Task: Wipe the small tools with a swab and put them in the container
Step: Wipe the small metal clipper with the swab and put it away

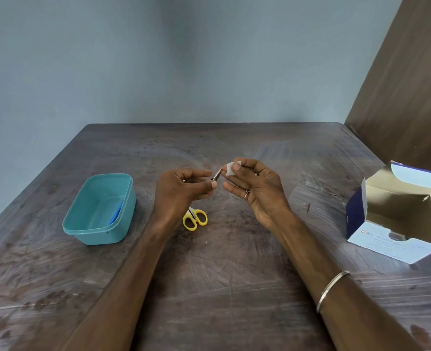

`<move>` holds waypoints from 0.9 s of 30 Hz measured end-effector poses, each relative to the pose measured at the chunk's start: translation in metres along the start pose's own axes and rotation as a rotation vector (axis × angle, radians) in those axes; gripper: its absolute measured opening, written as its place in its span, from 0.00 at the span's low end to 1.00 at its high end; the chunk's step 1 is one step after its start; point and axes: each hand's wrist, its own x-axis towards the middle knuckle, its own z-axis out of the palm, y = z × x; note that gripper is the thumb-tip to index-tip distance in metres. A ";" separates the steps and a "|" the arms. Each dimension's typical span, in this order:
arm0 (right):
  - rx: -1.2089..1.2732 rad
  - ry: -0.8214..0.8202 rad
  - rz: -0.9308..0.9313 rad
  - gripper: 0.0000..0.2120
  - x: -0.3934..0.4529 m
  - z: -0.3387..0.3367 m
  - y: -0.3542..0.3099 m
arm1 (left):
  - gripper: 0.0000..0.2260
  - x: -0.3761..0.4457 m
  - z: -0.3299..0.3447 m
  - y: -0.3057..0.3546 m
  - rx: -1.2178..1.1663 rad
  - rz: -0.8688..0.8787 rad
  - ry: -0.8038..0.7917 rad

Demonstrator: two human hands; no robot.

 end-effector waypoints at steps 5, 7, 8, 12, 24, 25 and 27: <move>-0.013 -0.074 0.002 0.04 -0.002 0.001 0.001 | 0.08 -0.011 -0.006 0.006 0.106 -0.039 0.041; -0.019 -0.112 0.006 0.05 -0.002 0.002 0.002 | 0.05 -0.020 -0.011 0.014 0.228 -0.009 0.104; -0.030 -0.119 0.003 0.06 -0.002 0.001 0.002 | 0.04 -0.024 -0.014 0.019 0.305 0.029 0.142; -0.124 -0.091 -0.014 0.06 -0.002 -0.001 0.003 | 0.05 -0.044 -0.046 0.047 0.601 0.177 0.395; -0.702 -0.001 -0.348 0.03 0.001 -0.003 0.017 | 0.13 -0.044 -0.117 0.049 1.323 -0.285 0.454; -0.752 0.000 -0.380 0.03 0.001 -0.003 0.018 | 0.14 -0.044 -0.115 0.048 1.377 -0.306 0.423; -0.837 -0.011 -0.425 0.03 0.001 -0.004 0.021 | 0.12 -0.043 -0.109 0.046 1.488 -0.324 0.363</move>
